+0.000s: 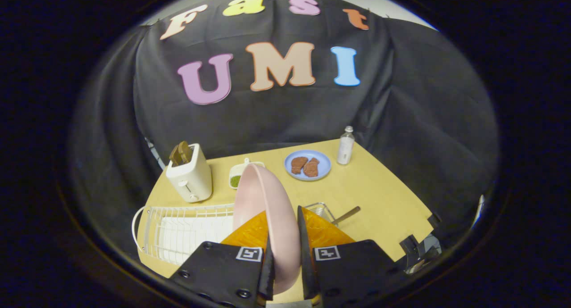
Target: Take the plate from the dish rack, then take the spoon from the basket and place it into the plate.
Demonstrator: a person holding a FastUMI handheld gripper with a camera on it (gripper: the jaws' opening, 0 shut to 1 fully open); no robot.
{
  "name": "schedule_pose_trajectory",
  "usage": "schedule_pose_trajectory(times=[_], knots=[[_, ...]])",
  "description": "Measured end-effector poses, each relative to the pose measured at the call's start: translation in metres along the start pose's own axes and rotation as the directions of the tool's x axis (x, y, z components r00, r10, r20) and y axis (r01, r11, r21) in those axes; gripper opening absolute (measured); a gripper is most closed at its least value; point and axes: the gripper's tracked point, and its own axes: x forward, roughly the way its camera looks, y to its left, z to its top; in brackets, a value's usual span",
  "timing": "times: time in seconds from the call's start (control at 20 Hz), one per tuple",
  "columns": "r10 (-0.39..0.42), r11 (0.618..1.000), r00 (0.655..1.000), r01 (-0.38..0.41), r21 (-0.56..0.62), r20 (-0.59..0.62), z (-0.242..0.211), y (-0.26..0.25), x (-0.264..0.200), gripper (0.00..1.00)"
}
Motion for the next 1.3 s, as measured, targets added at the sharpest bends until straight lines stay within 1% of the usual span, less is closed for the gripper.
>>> schedule_pose_trajectory(times=[0.1, 0.2, 0.3, 0.4, 0.55, 0.75, 0.9, 1.0, 1.1, 1.2, 1.25, 1.3], knots=[[-0.041, 0.997, 0.999, 0.040, 0.060, 0.016, -0.006, -0.034, -0.014, 0.28], [-0.096, 0.989, 0.995, 0.096, 0.115, 0.003, -0.024, -0.066, -0.020, 0.28], [-0.142, 0.972, 0.989, 0.146, 0.183, -0.033, -0.049, -0.091, -0.019, 0.28], [-0.163, 0.952, 0.984, 0.175, 0.250, -0.071, -0.076, -0.107, -0.016, 0.28], [-0.172, 0.925, 0.976, 0.207, 0.318, -0.136, -0.121, -0.122, -0.006, 0.28], [-0.183, 0.888, 0.952, 0.267, 0.374, -0.245, -0.177, -0.135, 0.009, 0.28], [-0.159, 0.870, 0.937, 0.282, 0.404, -0.312, -0.209, -0.134, 0.021, 0.28], [-0.114, 0.857, 0.945, 0.250, 0.451, -0.307, -0.215, -0.128, 0.032, 0.29], [-0.095, 0.857, 0.944, 0.239, 0.457, -0.316, -0.224, -0.128, 0.037, 0.28], [-0.081, 0.858, 0.938, 0.238, 0.456, -0.338, -0.234, -0.124, 0.051, 0.32], [-0.096, 0.859, 0.932, 0.255, 0.445, -0.350, -0.240, -0.129, 0.056, 0.33], [-0.090, 0.857, 0.930, 0.255, 0.448, -0.356, -0.243, -0.129, 0.056, 0.36]])
